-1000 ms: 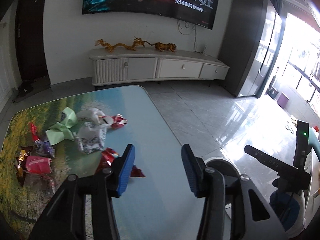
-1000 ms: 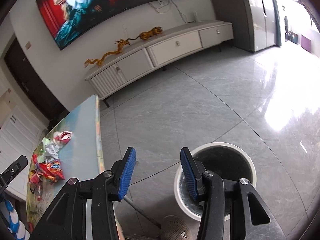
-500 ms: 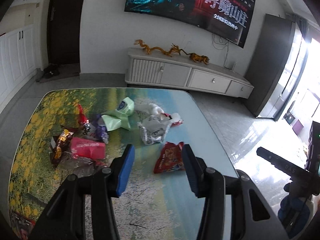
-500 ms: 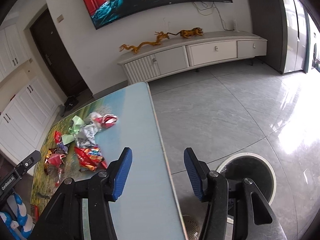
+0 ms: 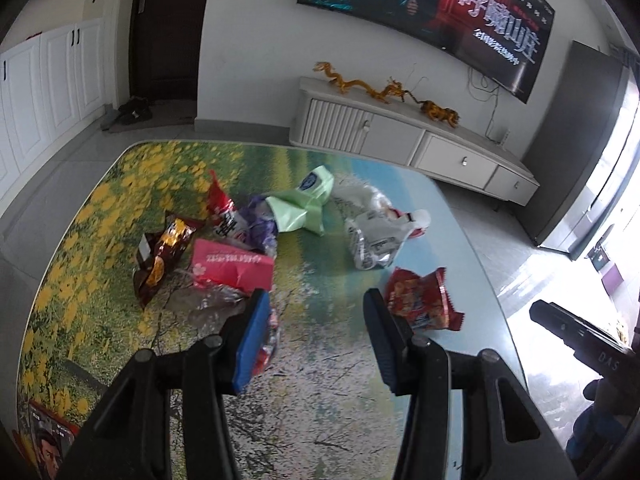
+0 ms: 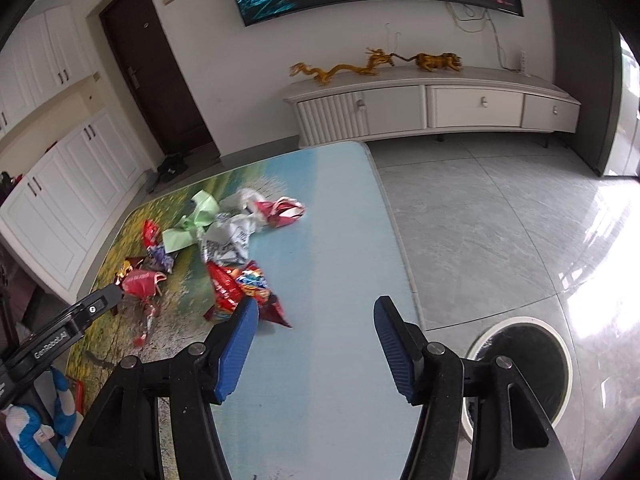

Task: Collect trash
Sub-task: 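Move both open tools back over the cluttered table, then grasp the red snack bag with the right tool while the left tool grasps a red wrapper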

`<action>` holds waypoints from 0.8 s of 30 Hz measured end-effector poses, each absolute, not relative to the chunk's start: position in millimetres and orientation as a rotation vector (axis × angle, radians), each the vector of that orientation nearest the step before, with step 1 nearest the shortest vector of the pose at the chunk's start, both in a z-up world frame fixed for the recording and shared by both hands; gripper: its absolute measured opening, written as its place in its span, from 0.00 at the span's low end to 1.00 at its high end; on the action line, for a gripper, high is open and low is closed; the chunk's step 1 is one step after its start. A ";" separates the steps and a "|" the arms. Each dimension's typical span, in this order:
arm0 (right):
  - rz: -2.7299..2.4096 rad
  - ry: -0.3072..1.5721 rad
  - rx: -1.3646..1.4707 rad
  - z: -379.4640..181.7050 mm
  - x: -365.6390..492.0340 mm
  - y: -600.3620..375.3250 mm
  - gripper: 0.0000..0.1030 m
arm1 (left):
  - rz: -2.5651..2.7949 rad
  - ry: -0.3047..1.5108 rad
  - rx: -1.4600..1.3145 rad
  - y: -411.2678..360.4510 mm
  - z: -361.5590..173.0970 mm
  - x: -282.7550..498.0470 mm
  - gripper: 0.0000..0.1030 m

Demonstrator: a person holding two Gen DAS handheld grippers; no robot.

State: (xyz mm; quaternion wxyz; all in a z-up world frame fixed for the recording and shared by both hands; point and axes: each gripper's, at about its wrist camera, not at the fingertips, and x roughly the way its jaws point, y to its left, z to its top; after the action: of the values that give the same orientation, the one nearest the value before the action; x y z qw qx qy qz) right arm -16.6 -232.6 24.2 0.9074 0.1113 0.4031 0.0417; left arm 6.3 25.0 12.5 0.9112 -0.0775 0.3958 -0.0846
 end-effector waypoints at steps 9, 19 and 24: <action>0.190 0.890 0.173 0.8 19.7 -192.7 0.58 | -0.110 0.875 -0.166 40.5 -14.4 23.3 0.46; 0.278 0.929 0.148 -23.8 45.2 -163.4 0.58 | -0.096 0.929 -0.138 30.1 -39.9 40.3 0.46; 0.298 0.938 0.134 -30.9 50.8 -160.0 0.48 | -0.094 0.949 -0.131 27.0 -49.9 44.0 0.45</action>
State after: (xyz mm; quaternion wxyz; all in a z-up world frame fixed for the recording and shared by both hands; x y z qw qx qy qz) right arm 50.8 -160.0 -30.9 0.8793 0.0644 0.4499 0.1428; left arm 44.0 27.0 -49.9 0.8864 -0.0630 0.4565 -0.0452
